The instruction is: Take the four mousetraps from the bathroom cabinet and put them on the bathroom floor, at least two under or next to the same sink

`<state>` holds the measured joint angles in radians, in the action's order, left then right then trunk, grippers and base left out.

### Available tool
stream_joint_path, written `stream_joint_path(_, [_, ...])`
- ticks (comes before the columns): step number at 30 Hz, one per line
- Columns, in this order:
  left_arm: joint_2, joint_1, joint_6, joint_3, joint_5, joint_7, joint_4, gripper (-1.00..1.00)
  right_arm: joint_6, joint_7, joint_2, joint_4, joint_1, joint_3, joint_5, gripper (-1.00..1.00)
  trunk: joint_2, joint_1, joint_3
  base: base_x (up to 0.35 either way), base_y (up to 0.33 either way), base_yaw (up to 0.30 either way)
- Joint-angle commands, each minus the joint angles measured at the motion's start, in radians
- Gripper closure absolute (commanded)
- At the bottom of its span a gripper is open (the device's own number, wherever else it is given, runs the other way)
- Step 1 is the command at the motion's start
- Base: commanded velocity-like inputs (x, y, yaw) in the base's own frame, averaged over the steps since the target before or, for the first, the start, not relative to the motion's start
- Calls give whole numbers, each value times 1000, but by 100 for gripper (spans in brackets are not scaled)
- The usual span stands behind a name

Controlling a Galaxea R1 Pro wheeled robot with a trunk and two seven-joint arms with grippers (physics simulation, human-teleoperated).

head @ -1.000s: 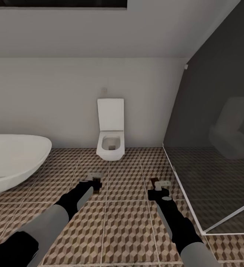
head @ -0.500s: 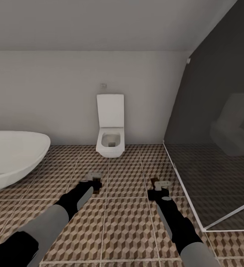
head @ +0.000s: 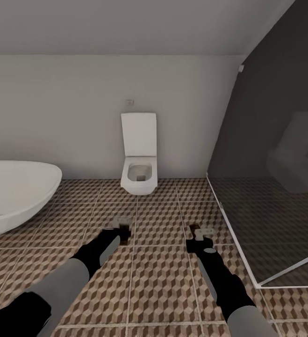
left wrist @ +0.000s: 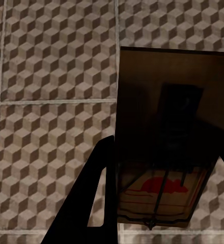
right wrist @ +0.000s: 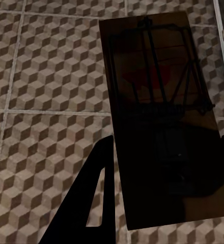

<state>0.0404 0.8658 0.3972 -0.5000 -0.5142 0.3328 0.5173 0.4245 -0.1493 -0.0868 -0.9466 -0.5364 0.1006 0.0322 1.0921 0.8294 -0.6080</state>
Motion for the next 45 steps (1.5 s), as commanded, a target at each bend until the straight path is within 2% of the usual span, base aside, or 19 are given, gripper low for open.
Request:
stream_joint_path(1, [-1, 1, 3, -7, -9, 12, 2, 100, 7, -4, 0, -1, -1, 2, 2, 100, 8, 4, -6, 0, 0, 0])
stream_joint_path(45, [2, 1, 2, -11, -9, 9, -14, 100, 6, -1, -1, -1, -1, 4, 2, 100, 316, 173, -214, 0, 0, 0])
